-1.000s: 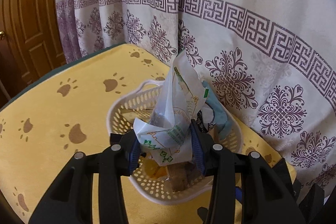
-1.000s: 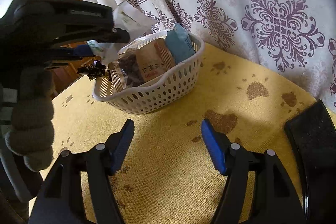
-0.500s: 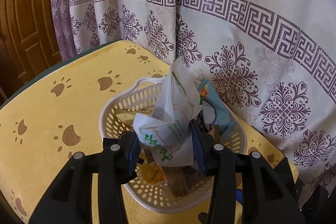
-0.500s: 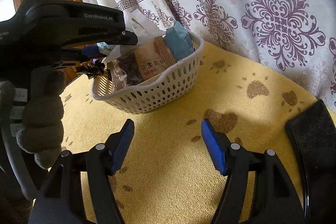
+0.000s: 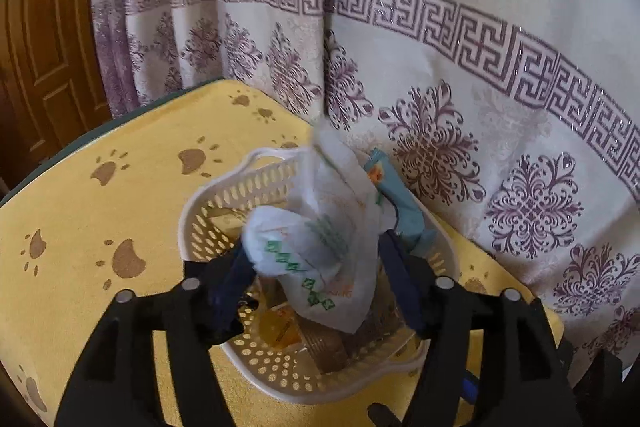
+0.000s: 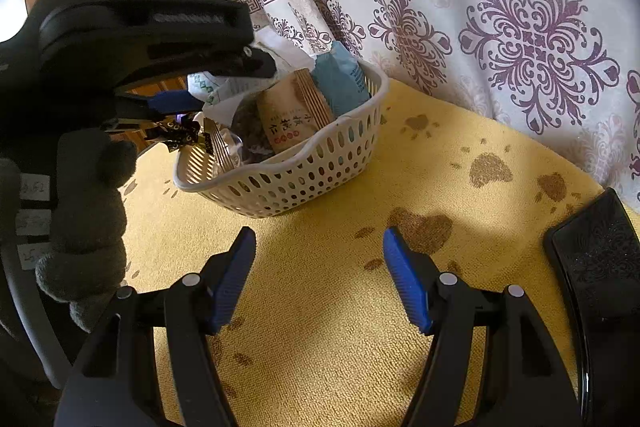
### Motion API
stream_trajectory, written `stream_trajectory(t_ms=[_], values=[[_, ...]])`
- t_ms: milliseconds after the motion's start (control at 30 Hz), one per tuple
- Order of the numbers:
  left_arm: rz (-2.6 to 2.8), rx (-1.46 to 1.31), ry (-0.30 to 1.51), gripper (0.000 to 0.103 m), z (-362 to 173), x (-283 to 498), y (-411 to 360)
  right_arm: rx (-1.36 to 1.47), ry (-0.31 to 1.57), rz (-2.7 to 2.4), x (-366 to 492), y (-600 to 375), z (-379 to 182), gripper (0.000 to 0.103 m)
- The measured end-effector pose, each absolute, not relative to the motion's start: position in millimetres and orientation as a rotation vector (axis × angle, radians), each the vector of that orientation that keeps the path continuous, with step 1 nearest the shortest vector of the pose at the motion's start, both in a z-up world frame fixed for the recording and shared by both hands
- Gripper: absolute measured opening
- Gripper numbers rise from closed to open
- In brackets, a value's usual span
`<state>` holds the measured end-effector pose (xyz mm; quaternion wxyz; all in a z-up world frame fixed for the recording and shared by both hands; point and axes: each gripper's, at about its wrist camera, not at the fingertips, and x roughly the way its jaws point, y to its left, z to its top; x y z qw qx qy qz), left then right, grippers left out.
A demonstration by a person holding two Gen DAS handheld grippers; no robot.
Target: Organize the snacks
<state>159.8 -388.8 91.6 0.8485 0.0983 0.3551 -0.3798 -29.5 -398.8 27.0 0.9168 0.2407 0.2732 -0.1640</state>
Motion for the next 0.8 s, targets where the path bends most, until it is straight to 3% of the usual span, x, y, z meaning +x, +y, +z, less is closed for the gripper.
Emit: stream_trajectory(t_ms=[400,567,667,733,800], values=[[-0.715,0.275,0.650,0.069,102,143,-373,0.497,0.562,-0.336,-29,-399,27,0.068],[-0.670,0.303,0.595,0.086,106,126,-358,0.500,0.564,-0.338,-29,-400,27,0.068],[-0.631,0.332,0.563,0.090,110,114,-350,0.503,0.583,-0.334,-27,-400,26,0.068],[-0.581,0.356,0.555,0.094,111,109,-344,0.516,0.596,-0.330,-25,-403,25,0.080],[-0.522,0.383,0.559,0.094,111,106,-337,0.515,0.619,-0.327,-23,-405,26,0.083]])
